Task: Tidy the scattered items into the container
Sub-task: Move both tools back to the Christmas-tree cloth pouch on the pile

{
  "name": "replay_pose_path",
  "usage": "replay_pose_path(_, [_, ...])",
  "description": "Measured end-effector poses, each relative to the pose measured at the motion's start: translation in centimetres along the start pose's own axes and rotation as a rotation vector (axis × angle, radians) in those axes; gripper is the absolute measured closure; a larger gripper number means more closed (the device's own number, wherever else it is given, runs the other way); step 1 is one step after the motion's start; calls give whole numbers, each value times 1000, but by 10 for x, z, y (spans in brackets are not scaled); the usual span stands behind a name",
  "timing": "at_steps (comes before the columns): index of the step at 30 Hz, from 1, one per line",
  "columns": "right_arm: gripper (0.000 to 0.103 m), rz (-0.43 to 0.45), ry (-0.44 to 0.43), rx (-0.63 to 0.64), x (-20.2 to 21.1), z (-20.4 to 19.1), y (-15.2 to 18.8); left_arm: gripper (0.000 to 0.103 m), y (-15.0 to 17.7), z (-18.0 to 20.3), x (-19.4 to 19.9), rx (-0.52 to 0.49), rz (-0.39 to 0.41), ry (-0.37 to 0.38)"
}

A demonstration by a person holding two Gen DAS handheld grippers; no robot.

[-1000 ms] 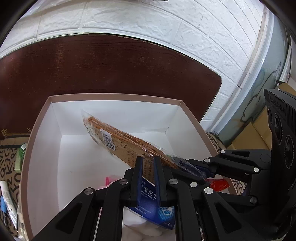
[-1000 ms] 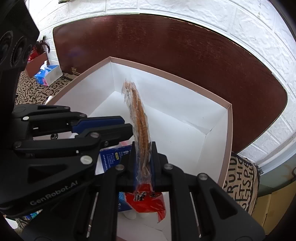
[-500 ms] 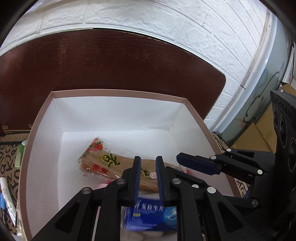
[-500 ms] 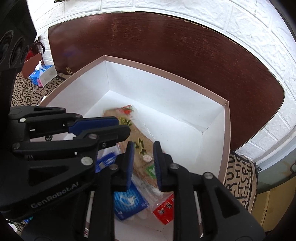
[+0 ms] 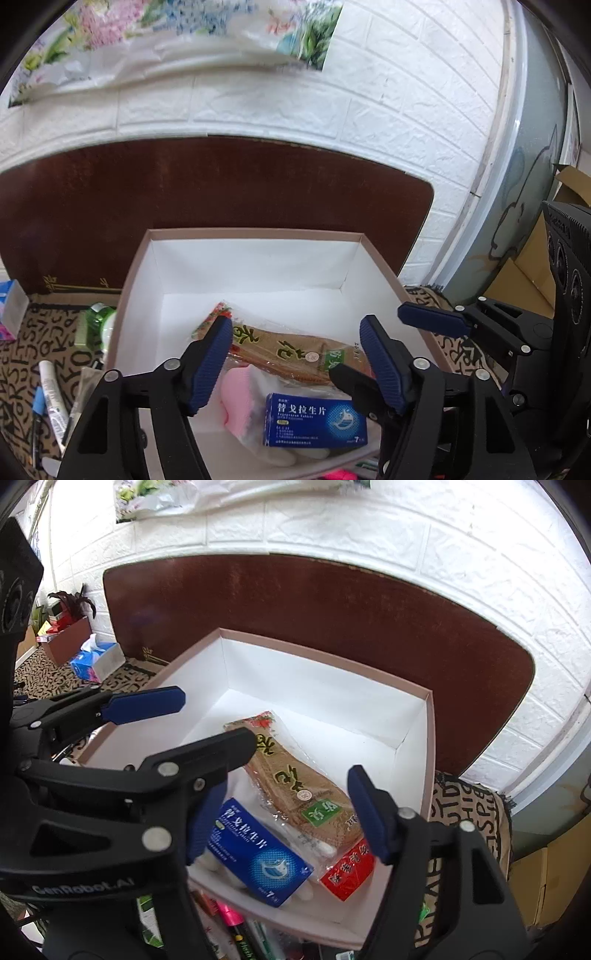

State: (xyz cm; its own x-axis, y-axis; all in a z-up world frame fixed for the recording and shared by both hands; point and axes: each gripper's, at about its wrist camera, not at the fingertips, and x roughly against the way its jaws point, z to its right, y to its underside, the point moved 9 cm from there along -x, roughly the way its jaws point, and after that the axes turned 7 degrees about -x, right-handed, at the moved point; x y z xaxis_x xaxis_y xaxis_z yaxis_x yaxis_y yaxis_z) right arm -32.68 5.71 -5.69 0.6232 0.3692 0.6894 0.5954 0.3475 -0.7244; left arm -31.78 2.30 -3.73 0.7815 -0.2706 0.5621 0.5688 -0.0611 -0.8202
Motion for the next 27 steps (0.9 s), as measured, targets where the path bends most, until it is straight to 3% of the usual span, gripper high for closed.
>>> replay_pose_path(5, [17,60,26,17,34,-14,3,19,1,0,37,-1,48,-29])
replay_pose_path(14, [16,107,6,38,88,-43,26,12,27,-4,107,-40,109,-96])
replay_pose_path(20, [16,104,-26,74,108,-67,55,12,61,-4,135,-59,100,-114])
replay_pose_path(27, [16,69,-64,108,113,-82,95,12,102,0,142,-80,43,-107])
